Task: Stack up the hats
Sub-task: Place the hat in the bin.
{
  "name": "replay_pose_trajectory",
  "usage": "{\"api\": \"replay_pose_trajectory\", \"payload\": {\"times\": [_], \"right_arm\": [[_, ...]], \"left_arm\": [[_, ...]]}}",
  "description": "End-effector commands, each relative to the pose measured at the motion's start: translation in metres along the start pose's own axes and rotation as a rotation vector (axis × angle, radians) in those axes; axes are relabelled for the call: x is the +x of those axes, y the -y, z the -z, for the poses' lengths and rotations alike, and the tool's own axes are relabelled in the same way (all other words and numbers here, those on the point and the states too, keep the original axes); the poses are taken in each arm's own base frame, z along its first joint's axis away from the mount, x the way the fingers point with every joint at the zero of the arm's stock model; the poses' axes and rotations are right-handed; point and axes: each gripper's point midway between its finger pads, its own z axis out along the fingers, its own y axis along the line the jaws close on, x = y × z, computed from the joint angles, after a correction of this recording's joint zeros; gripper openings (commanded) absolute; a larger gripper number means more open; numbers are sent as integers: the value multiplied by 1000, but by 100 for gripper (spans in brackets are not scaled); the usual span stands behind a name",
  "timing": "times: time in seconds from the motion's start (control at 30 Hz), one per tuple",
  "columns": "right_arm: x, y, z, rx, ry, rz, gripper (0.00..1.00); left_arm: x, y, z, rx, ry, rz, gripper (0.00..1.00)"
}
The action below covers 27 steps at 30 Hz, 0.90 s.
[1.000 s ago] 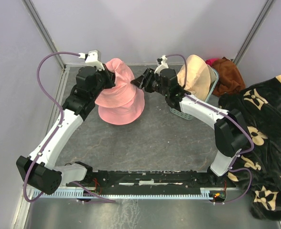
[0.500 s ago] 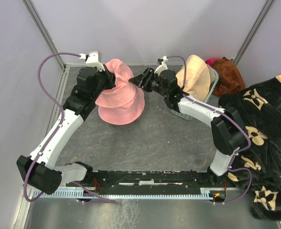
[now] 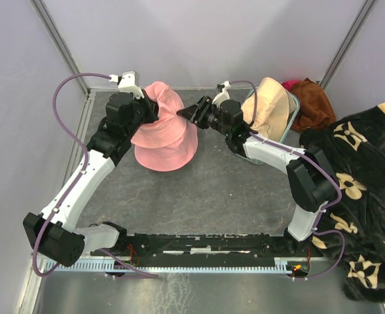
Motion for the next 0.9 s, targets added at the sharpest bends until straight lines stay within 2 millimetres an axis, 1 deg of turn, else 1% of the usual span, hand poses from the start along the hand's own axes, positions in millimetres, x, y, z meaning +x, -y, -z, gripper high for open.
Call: {"api": "replay_pose_trajectory", "payload": {"times": [0.0, 0.1, 0.17, 0.23, 0.37, 0.43, 0.6, 0.63, 0.67, 0.87], "right_arm": [[0, -15, -4, -78, 11, -26, 58], [0, -17, -5, -95, 11, -48, 54], [1, -15, -4, -96, 15, -53, 49], [-1, -16, -3, -97, 20, -55, 39], [0, -14, -1, -85, 24, -51, 24], [0, -11, 1, -66, 29, -43, 22], [-2, -8, 6, -26, 35, -6, 21], [-3, -8, 7, -22, 37, 2, 22], [-3, -9, 7, -19, 37, 8, 22], [-4, -10, 9, -9, 30, 26, 23]], "left_arm": [[-8, 8, -2, 37, 30, 35, 3], [-7, 8, -3, 36, 28, 34, 3], [-7, 7, -2, 33, 30, 35, 3], [-7, 6, -2, 29, 32, 35, 3], [-9, 6, -1, 26, 35, 37, 3], [-9, 5, 0, 21, 38, 39, 3], [-11, 2, 2, 8, 49, 45, 3], [-12, 2, 3, 4, 53, 47, 4], [-13, 1, 3, -2, 57, 50, 9], [-32, -8, 18, -56, 134, 84, 40]]}}
